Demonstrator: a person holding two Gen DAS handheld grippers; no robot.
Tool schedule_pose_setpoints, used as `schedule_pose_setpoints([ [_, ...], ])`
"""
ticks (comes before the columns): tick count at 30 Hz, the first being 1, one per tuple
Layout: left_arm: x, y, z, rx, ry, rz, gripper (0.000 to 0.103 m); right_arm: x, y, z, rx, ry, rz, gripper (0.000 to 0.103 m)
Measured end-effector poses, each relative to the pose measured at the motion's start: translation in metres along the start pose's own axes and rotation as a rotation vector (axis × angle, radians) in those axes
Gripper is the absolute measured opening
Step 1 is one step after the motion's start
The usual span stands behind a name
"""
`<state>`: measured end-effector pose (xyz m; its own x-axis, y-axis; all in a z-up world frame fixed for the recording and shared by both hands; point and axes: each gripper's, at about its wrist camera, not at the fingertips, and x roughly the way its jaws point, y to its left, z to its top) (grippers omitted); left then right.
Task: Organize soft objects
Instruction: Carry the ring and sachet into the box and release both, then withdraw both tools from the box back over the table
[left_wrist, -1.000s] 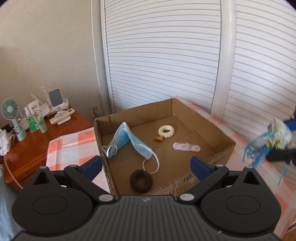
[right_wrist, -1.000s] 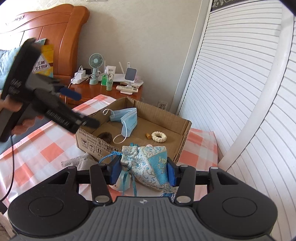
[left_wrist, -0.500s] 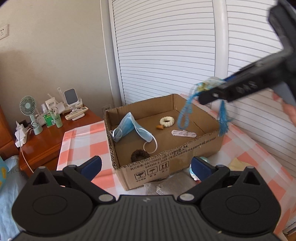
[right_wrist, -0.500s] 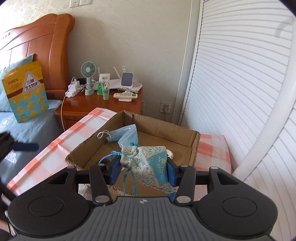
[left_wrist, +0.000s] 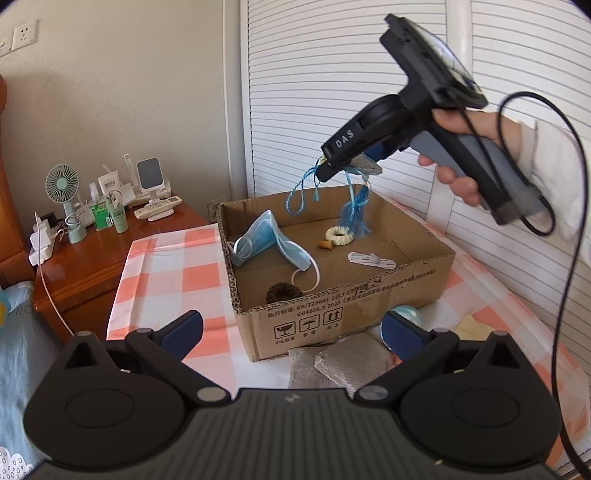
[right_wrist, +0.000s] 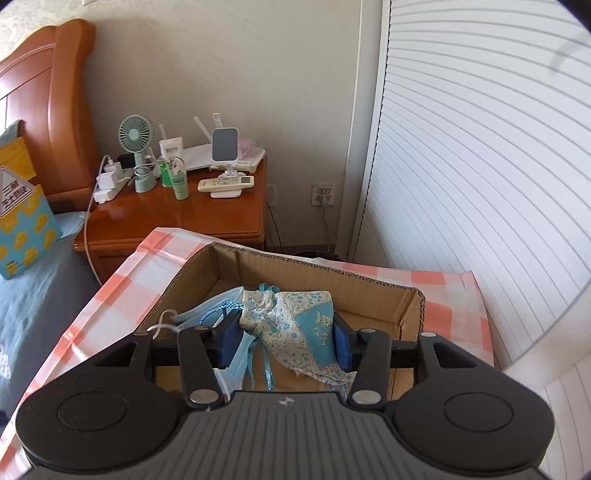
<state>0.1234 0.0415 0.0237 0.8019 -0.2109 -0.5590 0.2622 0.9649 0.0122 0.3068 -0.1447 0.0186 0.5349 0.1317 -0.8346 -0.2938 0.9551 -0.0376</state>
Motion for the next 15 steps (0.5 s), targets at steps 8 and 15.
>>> schedule_pose_setpoints([
  [8, 0.009, 0.008, -0.003, -0.029, 0.022, 0.021, 0.102, 0.042, -0.006, 0.018, 0.0, 0.028, -0.057, 0.09],
  [15, 0.015, 0.009, -0.004, -0.029, 0.038, 0.027, 0.102, 0.032, -0.008, 0.009, 0.011, 0.016, -0.061, 0.103],
])
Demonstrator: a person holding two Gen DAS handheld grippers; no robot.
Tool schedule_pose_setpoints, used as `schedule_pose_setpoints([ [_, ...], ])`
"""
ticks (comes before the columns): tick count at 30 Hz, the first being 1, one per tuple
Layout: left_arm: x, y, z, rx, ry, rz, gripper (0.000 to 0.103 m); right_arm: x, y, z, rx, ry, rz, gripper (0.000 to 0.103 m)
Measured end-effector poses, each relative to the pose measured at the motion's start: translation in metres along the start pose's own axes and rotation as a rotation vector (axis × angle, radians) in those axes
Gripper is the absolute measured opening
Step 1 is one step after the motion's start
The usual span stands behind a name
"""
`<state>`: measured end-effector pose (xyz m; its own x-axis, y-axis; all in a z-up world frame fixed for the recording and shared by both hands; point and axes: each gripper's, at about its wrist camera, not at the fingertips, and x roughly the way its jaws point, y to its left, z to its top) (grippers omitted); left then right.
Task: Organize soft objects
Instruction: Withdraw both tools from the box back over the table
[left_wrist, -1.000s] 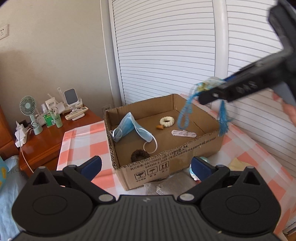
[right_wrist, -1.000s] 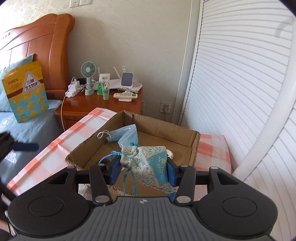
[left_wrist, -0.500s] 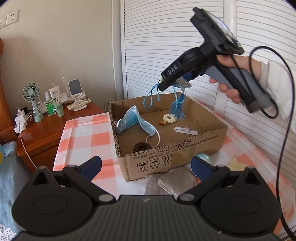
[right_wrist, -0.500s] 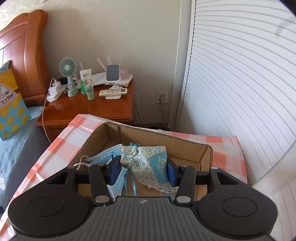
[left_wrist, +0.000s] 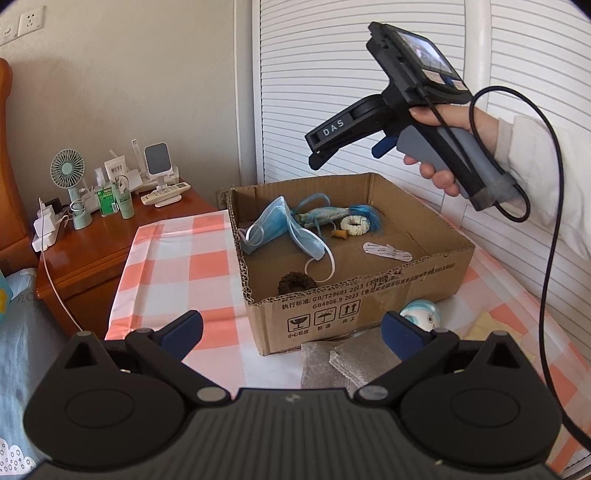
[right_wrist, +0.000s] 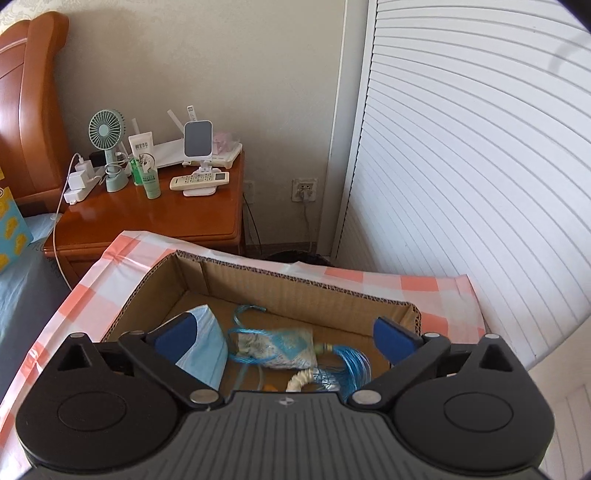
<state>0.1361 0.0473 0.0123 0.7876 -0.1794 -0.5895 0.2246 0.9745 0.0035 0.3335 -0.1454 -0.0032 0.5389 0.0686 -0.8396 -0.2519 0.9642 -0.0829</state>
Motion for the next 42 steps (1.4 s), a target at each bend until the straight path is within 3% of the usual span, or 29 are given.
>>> schedule_pose_setpoints([
  [18, -0.014, -0.001, -0.006, -0.018, 0.022, 0.032, 0.102, -0.079, 0.008, -0.076, -0.002, -0.027, 0.003, 0.103],
  [24, -0.017, -0.002, -0.011, -0.01, 0.033, 0.037, 0.102, -0.1, 0.007, -0.124, 0.019, -0.022, 0.019, 0.103],
  [28, -0.014, -0.007, -0.015, -0.005, 0.052, 0.027, 0.102, -0.107, 0.008, -0.163, 0.019, -0.019, -0.022, 0.103],
  [35, -0.009, -0.015, -0.021, 0.018, 0.082, 0.002, 0.102, -0.112, 0.02, -0.223, 0.008, 0.056, -0.041, 0.103],
  [42, -0.004, -0.016, -0.024, 0.011, 0.101, -0.007, 0.102, -0.119, 0.04, -0.263, -0.038, 0.109, 0.006, 0.103],
])
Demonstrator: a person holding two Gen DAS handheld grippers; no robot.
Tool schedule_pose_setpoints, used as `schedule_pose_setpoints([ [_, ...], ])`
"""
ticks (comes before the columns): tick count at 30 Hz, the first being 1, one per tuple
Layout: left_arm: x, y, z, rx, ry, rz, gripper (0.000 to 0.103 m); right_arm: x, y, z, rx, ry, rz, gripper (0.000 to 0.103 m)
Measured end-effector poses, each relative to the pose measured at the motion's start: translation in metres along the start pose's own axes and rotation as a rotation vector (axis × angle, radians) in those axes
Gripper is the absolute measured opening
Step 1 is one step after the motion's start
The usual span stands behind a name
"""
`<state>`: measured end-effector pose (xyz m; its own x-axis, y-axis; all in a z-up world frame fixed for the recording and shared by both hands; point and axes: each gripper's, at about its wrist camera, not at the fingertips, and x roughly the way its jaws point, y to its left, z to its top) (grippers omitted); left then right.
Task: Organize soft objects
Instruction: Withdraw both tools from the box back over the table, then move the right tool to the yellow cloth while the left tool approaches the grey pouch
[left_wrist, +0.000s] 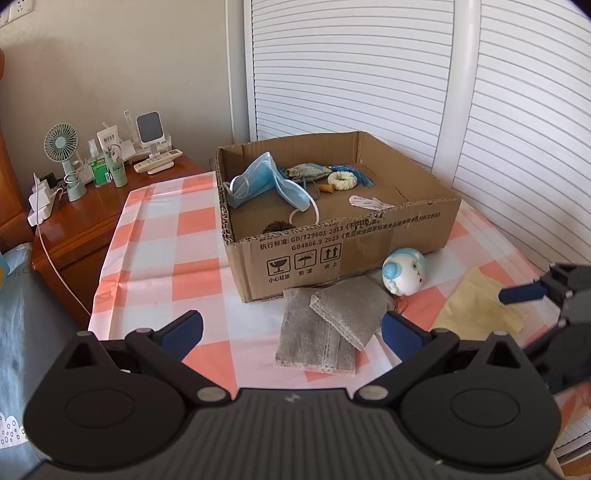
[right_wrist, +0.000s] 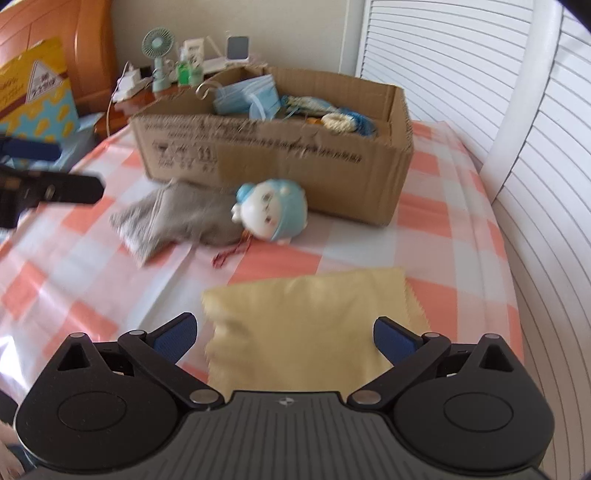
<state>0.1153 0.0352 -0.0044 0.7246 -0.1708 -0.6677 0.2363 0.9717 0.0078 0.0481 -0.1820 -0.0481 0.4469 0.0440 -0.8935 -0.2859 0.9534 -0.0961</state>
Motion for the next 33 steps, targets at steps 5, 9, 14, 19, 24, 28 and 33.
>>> schedule_pose_setpoints([
  [5, 0.004, -0.002, -0.001, 0.001, 0.013, -0.005, 0.102, 0.006, 0.004, -0.009, -0.022, -0.006, -0.012, 0.103],
  [9, 0.008, -0.005, -0.001, 0.014, 0.026, -0.011, 0.102, 0.011, -0.008, -0.003, -0.015, -0.019, -0.07, 0.103],
  [14, 0.015, -0.008, -0.002, 0.028, 0.05, -0.018, 0.102, 0.018, -0.03, -0.001, 0.07, -0.023, -0.067, 0.103],
  [19, 0.032, -0.01, -0.006, 0.054, 0.097, -0.026, 0.102, 0.017, -0.029, -0.007, 0.067, -0.061, -0.073, 0.103],
  [24, 0.054, -0.011, -0.013, 0.071, 0.149, -0.061, 0.102, 0.017, -0.029, -0.006, 0.071, -0.061, -0.074, 0.103],
  [28, 0.069, -0.012, -0.017, 0.101, 0.184, -0.078, 0.102, 0.017, -0.028, -0.007, 0.07, -0.063, -0.074, 0.103],
  [33, 0.08, -0.005, -0.018, 0.085, 0.192, -0.117, 0.103, 0.017, -0.028, -0.007, 0.07, -0.064, -0.075, 0.103],
])
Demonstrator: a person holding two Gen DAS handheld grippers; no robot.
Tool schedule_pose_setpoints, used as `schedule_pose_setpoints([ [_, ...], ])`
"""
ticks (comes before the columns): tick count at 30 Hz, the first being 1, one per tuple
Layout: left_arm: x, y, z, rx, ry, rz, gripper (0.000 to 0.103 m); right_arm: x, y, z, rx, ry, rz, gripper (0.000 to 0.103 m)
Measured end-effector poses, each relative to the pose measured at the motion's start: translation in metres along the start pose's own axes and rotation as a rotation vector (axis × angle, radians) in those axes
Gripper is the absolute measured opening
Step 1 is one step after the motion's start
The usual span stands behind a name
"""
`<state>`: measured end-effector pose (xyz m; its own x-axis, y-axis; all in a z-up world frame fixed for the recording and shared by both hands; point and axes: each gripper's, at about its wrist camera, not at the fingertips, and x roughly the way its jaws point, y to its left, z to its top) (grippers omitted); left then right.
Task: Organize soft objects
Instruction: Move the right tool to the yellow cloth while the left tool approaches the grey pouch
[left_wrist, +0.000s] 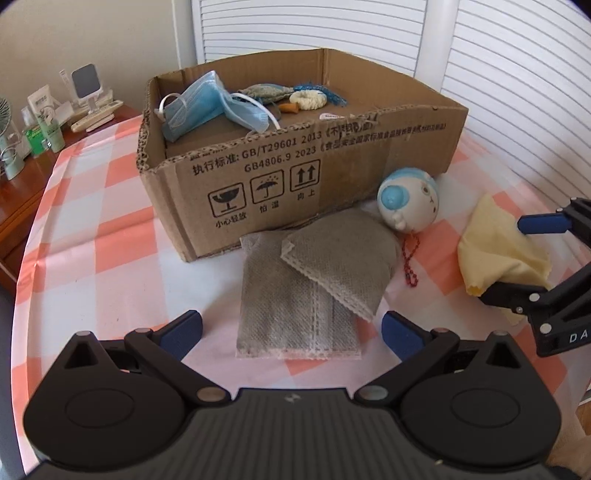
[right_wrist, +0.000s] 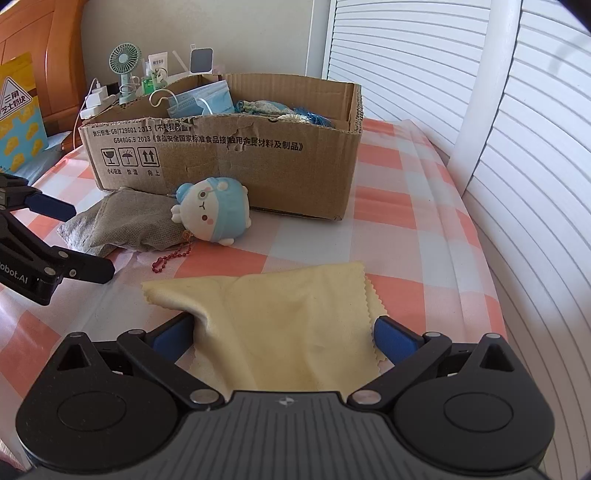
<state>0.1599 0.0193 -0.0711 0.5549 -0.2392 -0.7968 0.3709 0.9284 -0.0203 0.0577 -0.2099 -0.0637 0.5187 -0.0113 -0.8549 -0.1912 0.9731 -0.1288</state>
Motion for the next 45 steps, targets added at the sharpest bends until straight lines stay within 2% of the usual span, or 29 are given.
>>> schedule_pose_setpoints([
  [5, 0.005, 0.004, 0.003, 0.044, -0.026, -0.028, 0.103, 0.0, 0.0, 0.0, 0.0, -0.003, 0.0, 0.103],
  [14, 0.015, 0.006, 0.014, 0.002, -0.062, 0.006, 0.101, 0.0, -0.001, -0.002, 0.001, -0.014, 0.0, 0.103],
  [16, 0.015, 0.002, 0.014, 0.005, -0.068, 0.024, 0.095, -0.001, -0.001, -0.003, 0.001, -0.017, 0.0, 0.103],
  [18, 0.013, 0.0, 0.013, 0.011, -0.077, 0.03, 0.081, -0.001, -0.001, -0.003, 0.002, -0.019, 0.0, 0.103],
  [24, 0.002, -0.006, 0.01, 0.024, -0.093, -0.014, 0.057, -0.002, 0.0, -0.005, 0.003, -0.027, -0.002, 0.103],
  [27, -0.001, -0.009, 0.008, 0.03, -0.096, -0.013, 0.049, -0.002, -0.001, -0.005, 0.002, -0.028, 0.0, 0.103],
  [30, -0.005, -0.01, 0.005, 0.031, -0.096, -0.008, 0.046, -0.003, 0.0, -0.005, 0.002, -0.024, 0.0, 0.103],
  [41, -0.033, 0.0, -0.025, -0.005, -0.069, -0.047, 0.047, -0.004, 0.001, -0.005, 0.006, -0.014, -0.004, 0.103],
  [43, -0.036, 0.001, -0.03, -0.014, -0.067, -0.043, 0.055, -0.004, 0.001, -0.006, 0.006, -0.014, -0.005, 0.103],
  [45, -0.038, 0.001, -0.034, -0.024, -0.068, -0.04, 0.076, -0.004, 0.001, -0.005, 0.007, -0.013, -0.005, 0.103],
])
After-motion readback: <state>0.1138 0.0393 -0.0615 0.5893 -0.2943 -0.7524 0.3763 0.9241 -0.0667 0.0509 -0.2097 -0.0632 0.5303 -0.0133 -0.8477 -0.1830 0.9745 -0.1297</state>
